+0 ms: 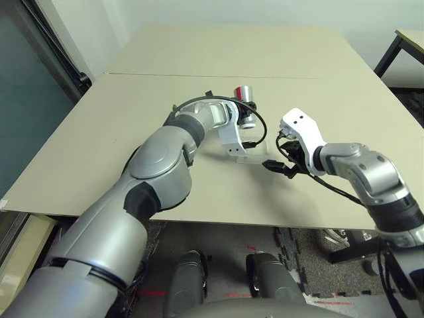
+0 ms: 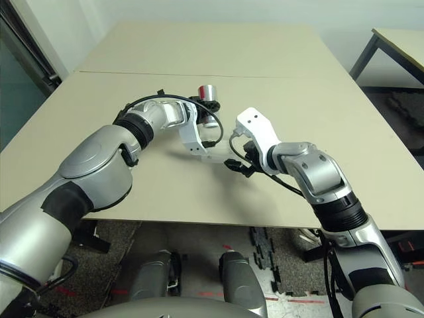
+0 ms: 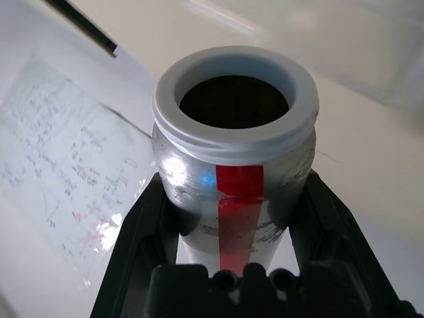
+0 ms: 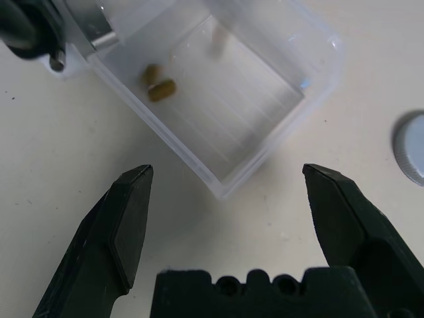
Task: Pour the medicine from the bottle into the box.
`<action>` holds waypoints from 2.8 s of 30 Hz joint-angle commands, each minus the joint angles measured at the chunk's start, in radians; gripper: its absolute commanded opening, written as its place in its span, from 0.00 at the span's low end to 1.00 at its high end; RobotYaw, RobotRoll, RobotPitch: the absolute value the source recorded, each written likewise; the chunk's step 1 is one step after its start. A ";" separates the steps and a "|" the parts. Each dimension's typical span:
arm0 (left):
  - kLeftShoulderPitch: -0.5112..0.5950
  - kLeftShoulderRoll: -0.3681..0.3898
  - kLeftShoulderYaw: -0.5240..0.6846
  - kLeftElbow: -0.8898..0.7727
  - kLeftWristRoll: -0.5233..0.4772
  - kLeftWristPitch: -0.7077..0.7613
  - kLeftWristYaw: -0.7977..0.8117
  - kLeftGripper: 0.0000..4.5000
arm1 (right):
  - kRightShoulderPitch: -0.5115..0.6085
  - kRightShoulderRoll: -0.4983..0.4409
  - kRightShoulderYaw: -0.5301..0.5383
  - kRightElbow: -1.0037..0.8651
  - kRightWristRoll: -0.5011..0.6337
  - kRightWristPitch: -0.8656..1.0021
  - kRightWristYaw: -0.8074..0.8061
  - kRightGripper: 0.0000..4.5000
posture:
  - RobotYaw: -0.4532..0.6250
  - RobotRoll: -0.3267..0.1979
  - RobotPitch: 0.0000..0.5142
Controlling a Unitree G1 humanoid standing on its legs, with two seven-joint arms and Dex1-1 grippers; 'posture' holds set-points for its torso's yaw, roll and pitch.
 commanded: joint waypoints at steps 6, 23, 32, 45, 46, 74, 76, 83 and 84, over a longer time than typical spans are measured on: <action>0.018 0.038 0.504 0.001 -0.485 0.044 -0.294 0.55 | -0.003 -0.004 -0.012 -0.006 0.003 0.006 0.001 1.00 | 0.29 0.62 0.13; 0.202 0.063 1.322 -0.076 -1.225 0.362 -0.336 0.55 | -0.016 -0.023 -0.032 0.050 -0.008 -0.020 0.005 1.00 | 0.37 0.62 0.13; 0.291 0.078 1.330 -0.076 -1.243 0.383 -0.310 0.55 | -0.014 -0.017 -0.033 0.066 -0.008 -0.027 -0.004 1.00 | 0.39 0.62 0.13; 0.370 0.071 1.261 -0.073 -1.202 0.407 -0.309 0.55 | -0.025 0.025 -0.075 0.080 0.027 0.006 -0.006 1.00 | 0.40 0.62 0.20; 0.372 0.070 1.258 -0.073 -1.201 0.406 -0.310 0.55 | -0.029 0.021 -0.070 0.085 0.022 0.002 -0.001 1.00 | 0.39 0.62 0.22; 0.410 0.068 1.189 -0.115 -1.175 0.301 -0.307 1.00 | -0.004 0.004 -0.059 0.112 0.005 -0.052 0.010 1.00 | 0.43 0.62 0.18; 0.413 0.067 1.190 -0.117 -1.178 0.301 -0.310 1.00 | -0.003 0.002 -0.057 0.113 0.004 -0.055 0.013 1.00 | 0.44 0.62 0.18; 0.415 0.069 1.200 -0.130 -1.192 0.310 -0.315 1.00 | -0.023 -0.001 -0.053 0.144 -0.004 -0.073 0.025 1.00 | 0.46 0.62 0.20; 0.417 0.070 1.199 -0.134 -1.192 0.312 -0.318 1.00 | -0.026 0.000 -0.055 0.150 -0.005 -0.076 0.026 1.00 | 0.47 0.62 0.20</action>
